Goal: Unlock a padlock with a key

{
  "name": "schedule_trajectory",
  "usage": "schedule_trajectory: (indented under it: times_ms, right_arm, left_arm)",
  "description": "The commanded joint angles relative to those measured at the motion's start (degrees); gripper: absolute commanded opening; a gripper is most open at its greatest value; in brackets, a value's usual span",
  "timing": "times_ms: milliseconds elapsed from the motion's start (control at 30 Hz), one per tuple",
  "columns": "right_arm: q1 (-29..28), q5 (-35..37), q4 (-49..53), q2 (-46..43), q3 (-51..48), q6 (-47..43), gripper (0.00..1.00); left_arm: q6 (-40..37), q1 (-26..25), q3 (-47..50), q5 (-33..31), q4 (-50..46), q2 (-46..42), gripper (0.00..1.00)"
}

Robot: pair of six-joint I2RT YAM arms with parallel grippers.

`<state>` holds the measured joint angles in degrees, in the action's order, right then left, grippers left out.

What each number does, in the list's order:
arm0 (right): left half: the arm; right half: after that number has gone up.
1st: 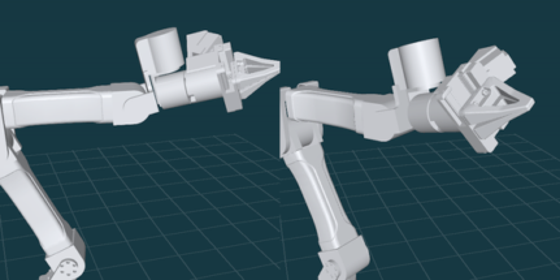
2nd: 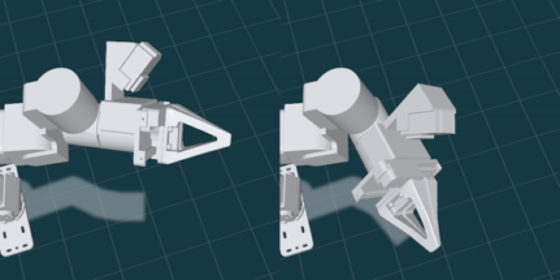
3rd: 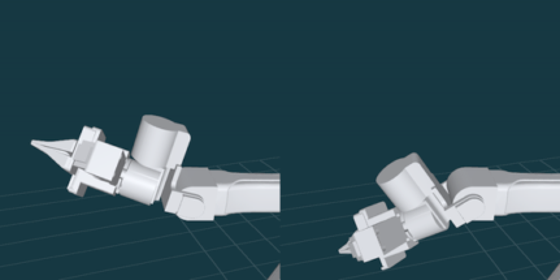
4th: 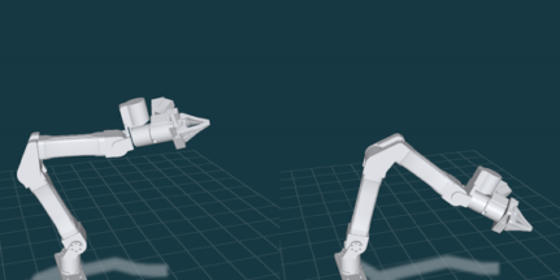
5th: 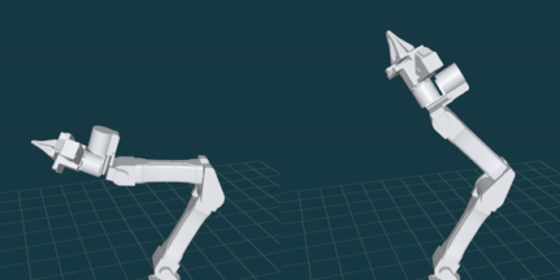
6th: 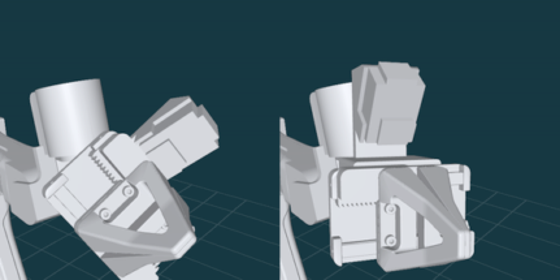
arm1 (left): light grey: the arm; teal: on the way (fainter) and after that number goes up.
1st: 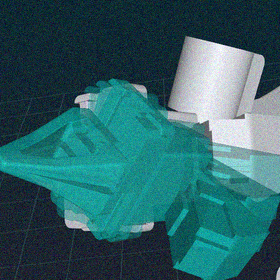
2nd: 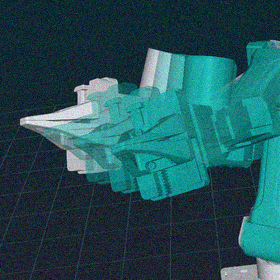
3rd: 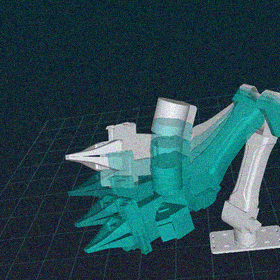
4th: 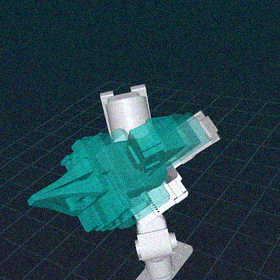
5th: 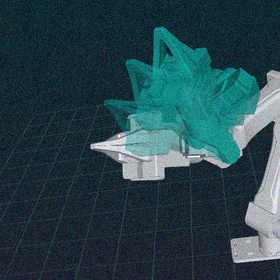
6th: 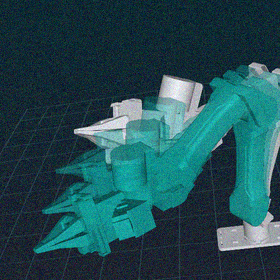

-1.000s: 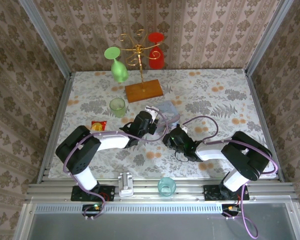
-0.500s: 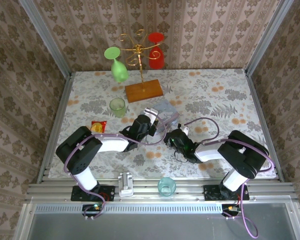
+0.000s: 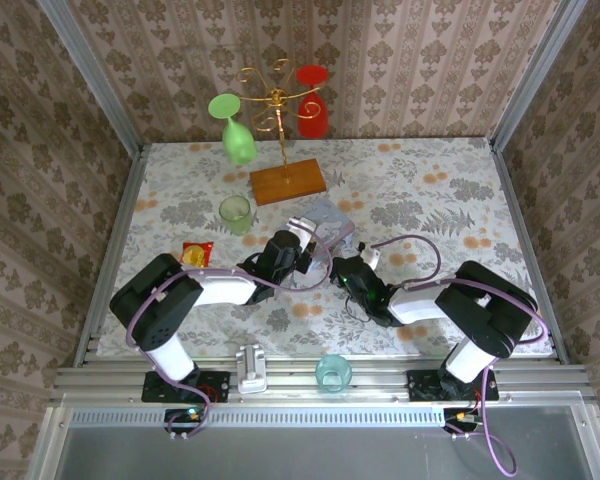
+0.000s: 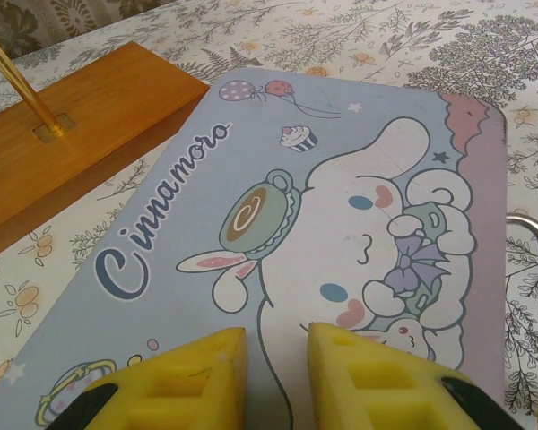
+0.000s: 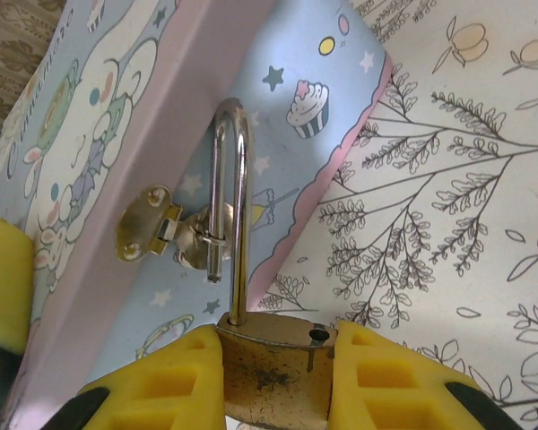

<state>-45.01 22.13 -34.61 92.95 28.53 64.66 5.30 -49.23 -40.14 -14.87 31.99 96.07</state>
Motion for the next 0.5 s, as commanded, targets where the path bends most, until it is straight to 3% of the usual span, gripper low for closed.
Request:
schedule_trajectory:
  times_ms: [0, 233, 467]
  right_arm:
    - [1.5, 4.0, -2.8, -2.4, 1.5, -1.3, 0.2]
    - [4.6, 2.6, 2.0, -6.9, 0.7, -4.4, 0.2]
    - [7.0, -1.9, 2.4, -5.5, -0.3, -3.6, 0.21]
  left_arm:
    - [-3.3, -1.1, 4.9, 2.2, -19.2, 3.5, 0.24]
    - [-3.3, -0.8, 5.2, 2.5, -18.7, 2.9, 0.25]
    - [-3.1, -0.4, 4.6, 2.5, -19.1, 2.3, 0.25]
